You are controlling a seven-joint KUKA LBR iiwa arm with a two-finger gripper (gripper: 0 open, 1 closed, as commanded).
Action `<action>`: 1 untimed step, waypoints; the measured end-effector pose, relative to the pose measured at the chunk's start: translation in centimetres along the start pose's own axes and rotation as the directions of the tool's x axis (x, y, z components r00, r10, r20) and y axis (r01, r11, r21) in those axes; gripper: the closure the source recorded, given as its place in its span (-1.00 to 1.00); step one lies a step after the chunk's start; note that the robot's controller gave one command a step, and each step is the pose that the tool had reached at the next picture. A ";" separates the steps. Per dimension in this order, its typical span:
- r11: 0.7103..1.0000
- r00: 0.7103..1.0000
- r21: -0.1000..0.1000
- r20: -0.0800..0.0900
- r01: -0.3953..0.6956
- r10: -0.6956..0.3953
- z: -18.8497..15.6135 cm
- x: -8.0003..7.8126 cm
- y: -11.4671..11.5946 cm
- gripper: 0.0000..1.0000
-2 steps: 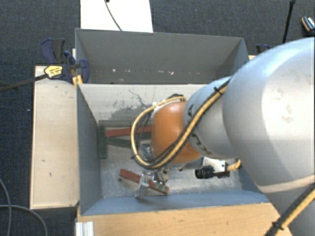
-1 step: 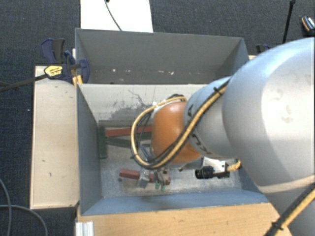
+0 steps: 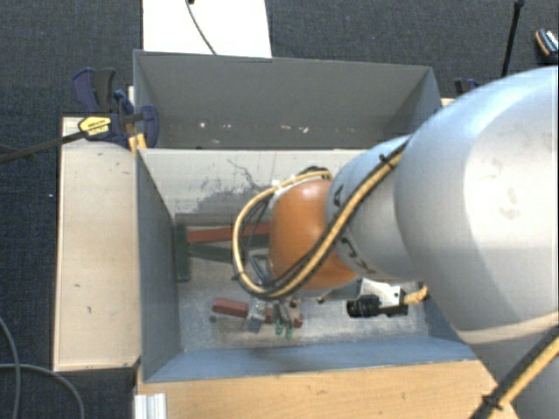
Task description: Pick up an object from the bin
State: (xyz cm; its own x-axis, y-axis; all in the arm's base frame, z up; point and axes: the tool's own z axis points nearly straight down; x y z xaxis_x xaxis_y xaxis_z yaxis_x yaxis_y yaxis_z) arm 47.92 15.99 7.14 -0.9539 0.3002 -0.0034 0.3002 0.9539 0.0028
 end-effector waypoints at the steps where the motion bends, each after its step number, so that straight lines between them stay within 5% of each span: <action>1: 1.000 1.000 -0.001 0.001 -0.001 0.001 -5.6 -0.2 0.1 1.00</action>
Offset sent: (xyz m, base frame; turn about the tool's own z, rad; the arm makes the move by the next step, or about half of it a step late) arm 0.0000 -0.0001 0.0528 0.0000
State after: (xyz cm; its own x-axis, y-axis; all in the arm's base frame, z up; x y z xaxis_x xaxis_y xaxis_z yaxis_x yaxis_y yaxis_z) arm 48.08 16.00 12.75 -0.9536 0.3011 -0.0046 0.3011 0.9536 0.0039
